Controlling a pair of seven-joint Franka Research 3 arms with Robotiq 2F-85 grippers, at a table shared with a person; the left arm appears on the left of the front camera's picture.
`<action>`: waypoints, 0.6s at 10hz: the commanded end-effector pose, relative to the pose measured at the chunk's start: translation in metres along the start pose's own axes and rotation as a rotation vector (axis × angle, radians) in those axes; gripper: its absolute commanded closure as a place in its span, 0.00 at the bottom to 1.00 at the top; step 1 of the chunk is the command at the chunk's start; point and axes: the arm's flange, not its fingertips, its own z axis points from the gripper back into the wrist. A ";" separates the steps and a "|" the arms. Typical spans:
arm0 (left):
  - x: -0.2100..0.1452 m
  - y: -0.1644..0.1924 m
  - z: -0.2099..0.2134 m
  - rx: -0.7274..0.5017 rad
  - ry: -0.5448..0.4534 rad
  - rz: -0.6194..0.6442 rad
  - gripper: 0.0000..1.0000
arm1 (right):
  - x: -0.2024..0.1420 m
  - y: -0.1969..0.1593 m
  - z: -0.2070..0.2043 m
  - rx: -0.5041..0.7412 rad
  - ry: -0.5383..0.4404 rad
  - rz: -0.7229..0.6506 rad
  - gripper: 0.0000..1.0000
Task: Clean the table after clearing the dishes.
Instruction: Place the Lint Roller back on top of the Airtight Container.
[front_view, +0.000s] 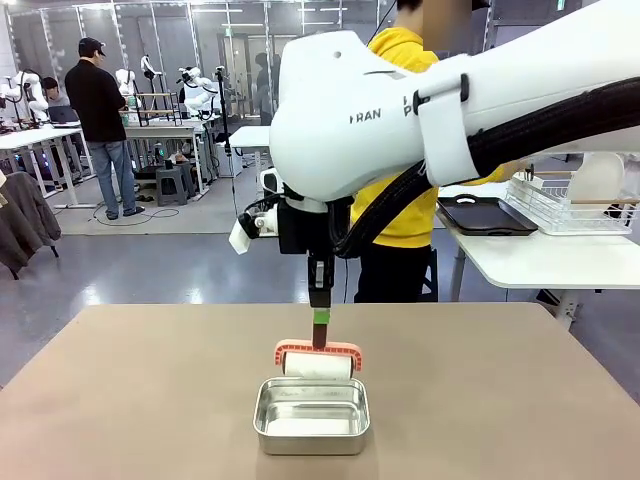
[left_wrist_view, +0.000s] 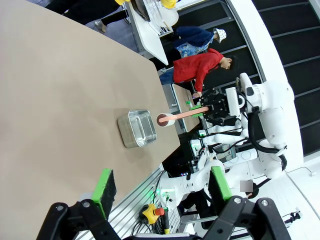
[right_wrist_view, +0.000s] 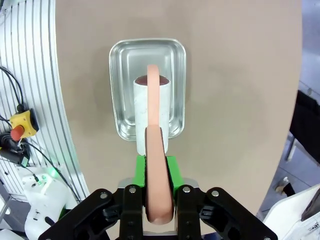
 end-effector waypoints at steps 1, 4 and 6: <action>-0.001 -0.001 0.002 -0.009 -0.007 -0.004 0.05 | 0.014 -0.007 -0.015 0.040 0.059 -0.054 0.79; -0.001 -0.001 0.002 -0.009 -0.007 -0.004 0.05 | 0.028 -0.013 -0.040 0.080 0.067 -0.099 0.79; -0.001 -0.001 0.002 -0.009 -0.007 -0.004 0.05 | 0.039 -0.018 -0.055 0.070 0.091 -0.094 0.79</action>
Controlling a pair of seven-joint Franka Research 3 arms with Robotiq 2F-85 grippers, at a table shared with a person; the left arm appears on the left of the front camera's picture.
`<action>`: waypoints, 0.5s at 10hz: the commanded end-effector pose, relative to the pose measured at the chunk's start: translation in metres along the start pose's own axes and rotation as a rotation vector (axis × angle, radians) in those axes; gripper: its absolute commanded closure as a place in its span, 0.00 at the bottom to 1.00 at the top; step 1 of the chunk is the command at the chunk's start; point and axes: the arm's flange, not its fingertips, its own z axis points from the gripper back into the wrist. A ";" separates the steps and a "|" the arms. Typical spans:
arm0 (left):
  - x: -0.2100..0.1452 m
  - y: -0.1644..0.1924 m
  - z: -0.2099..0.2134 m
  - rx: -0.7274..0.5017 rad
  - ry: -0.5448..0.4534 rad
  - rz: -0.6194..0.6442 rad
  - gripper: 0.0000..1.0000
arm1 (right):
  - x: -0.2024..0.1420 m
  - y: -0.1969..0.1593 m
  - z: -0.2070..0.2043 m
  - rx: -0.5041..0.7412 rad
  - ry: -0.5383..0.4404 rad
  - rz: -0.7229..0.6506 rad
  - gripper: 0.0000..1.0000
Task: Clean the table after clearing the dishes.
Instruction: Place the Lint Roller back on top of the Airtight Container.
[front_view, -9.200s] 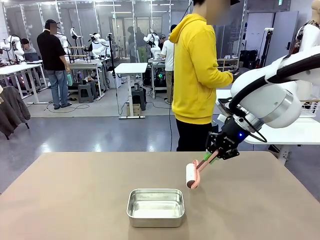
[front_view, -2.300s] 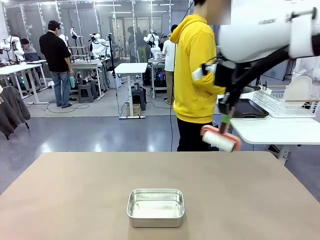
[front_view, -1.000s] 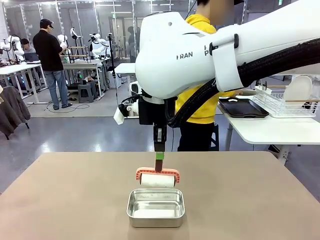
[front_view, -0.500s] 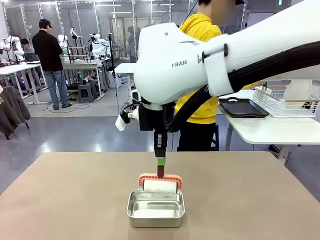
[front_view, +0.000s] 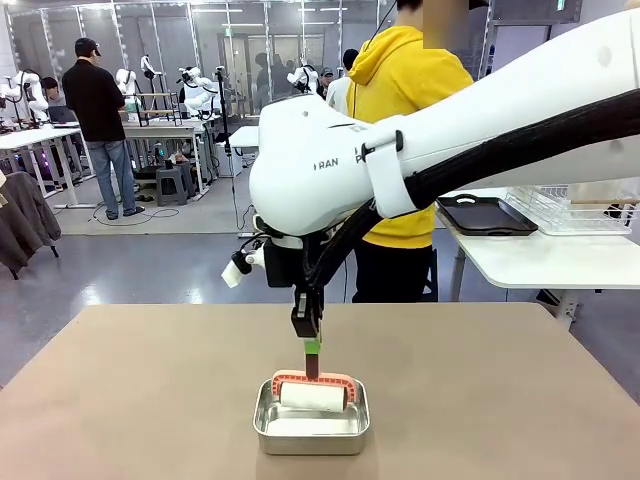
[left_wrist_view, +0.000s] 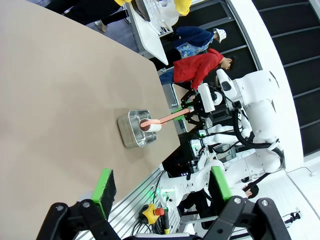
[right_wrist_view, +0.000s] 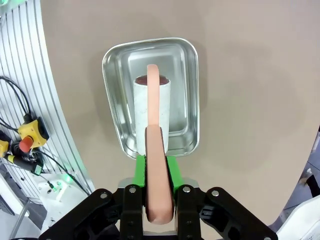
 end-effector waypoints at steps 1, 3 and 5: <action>-0.001 -0.001 0.002 -0.009 -0.007 -0.004 0.05 | 0.017 -0.001 -0.003 -0.009 0.021 -0.001 0.79; -0.001 -0.001 0.002 -0.009 -0.007 -0.004 0.05 | 0.022 -0.009 -0.016 0.006 0.031 0.024 0.79; -0.001 -0.001 0.002 -0.009 -0.007 -0.004 0.05 | 0.026 -0.018 -0.029 -0.028 0.031 0.078 0.79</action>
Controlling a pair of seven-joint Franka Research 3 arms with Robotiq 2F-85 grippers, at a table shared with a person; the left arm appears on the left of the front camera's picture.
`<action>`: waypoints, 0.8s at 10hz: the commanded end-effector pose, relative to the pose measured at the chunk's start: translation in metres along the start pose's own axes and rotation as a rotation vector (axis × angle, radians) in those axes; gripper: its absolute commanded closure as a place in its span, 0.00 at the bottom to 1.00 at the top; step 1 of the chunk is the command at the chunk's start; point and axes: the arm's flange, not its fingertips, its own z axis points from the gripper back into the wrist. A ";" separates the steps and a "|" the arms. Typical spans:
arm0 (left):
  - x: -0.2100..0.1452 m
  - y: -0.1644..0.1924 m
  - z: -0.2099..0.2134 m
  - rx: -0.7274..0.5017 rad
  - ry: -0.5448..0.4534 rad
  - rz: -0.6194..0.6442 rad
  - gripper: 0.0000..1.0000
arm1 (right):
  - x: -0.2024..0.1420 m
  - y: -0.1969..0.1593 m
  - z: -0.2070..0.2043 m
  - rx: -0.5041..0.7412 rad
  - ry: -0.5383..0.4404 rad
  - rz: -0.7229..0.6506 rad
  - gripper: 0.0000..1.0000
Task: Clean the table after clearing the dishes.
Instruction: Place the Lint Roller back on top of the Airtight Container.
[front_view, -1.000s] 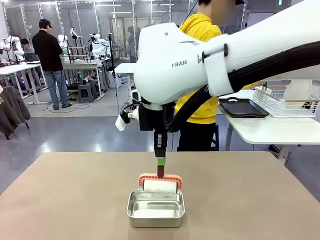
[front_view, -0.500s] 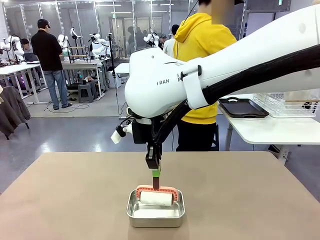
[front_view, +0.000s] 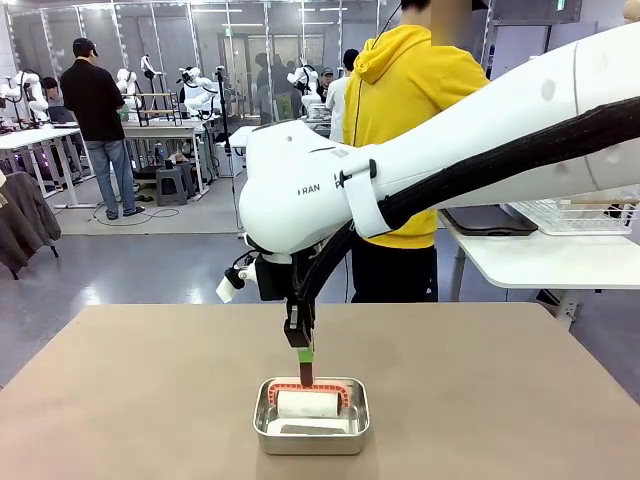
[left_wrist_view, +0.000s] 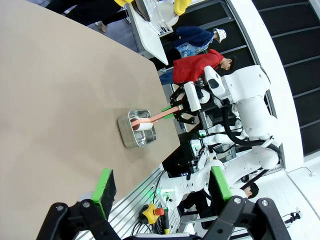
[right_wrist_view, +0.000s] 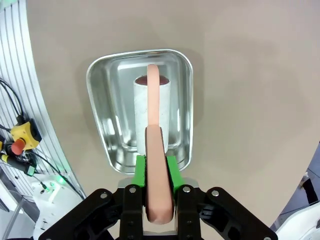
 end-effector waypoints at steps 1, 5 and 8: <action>-0.001 -0.001 0.002 -0.009 -0.007 -0.004 0.05 | 0.007 -0.006 -0.004 -0.041 0.008 0.052 0.79; -0.001 -0.001 0.002 -0.009 -0.007 -0.004 0.05 | 0.007 -0.022 -0.037 -0.043 -0.011 0.110 0.79; -0.001 -0.001 0.002 -0.009 -0.007 -0.004 0.05 | -0.001 -0.027 -0.053 -0.029 -0.053 0.125 0.79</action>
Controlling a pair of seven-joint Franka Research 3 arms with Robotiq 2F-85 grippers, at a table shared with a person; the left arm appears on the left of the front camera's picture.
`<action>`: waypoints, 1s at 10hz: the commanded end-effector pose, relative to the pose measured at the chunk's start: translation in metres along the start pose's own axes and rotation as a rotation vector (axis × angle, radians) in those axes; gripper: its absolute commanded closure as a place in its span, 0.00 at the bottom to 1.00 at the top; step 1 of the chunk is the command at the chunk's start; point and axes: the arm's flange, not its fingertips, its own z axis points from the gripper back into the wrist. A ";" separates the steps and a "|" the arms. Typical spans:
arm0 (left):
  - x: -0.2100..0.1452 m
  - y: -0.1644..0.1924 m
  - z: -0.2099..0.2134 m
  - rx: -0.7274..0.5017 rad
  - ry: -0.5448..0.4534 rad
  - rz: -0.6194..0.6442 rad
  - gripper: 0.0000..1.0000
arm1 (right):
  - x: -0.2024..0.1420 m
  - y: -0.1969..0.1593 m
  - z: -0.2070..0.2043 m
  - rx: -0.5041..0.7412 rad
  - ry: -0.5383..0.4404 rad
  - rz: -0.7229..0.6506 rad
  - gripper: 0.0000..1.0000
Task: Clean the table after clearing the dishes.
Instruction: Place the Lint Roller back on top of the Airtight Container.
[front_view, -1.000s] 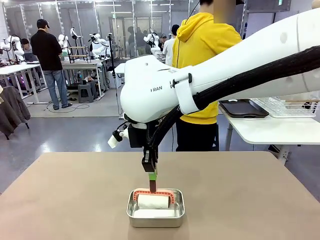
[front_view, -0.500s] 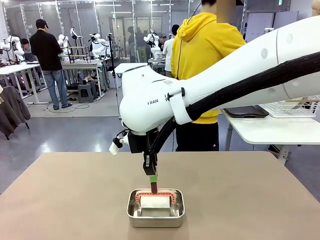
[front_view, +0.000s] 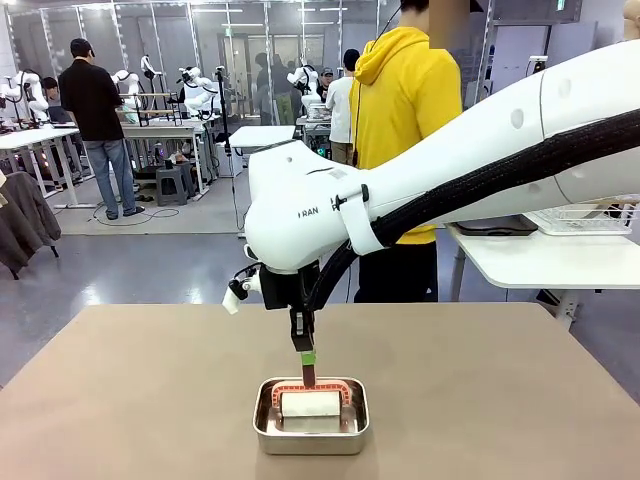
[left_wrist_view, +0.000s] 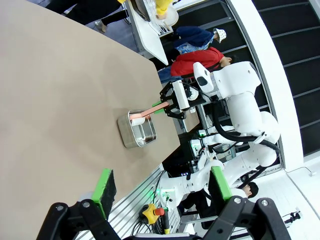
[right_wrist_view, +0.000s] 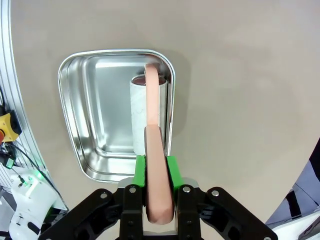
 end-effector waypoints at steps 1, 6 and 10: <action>-0.001 -0.001 0.002 -0.009 -0.007 -0.004 0.05 | -0.008 -0.002 -0.028 -0.005 -0.062 0.028 0.79; -0.001 -0.001 0.002 -0.009 -0.007 -0.004 0.05 | -0.023 -0.004 -0.035 -0.015 -0.099 0.076 0.79; -0.001 -0.001 0.002 -0.009 -0.007 -0.004 0.05 | -0.025 -0.007 -0.037 0.001 -0.103 0.085 0.79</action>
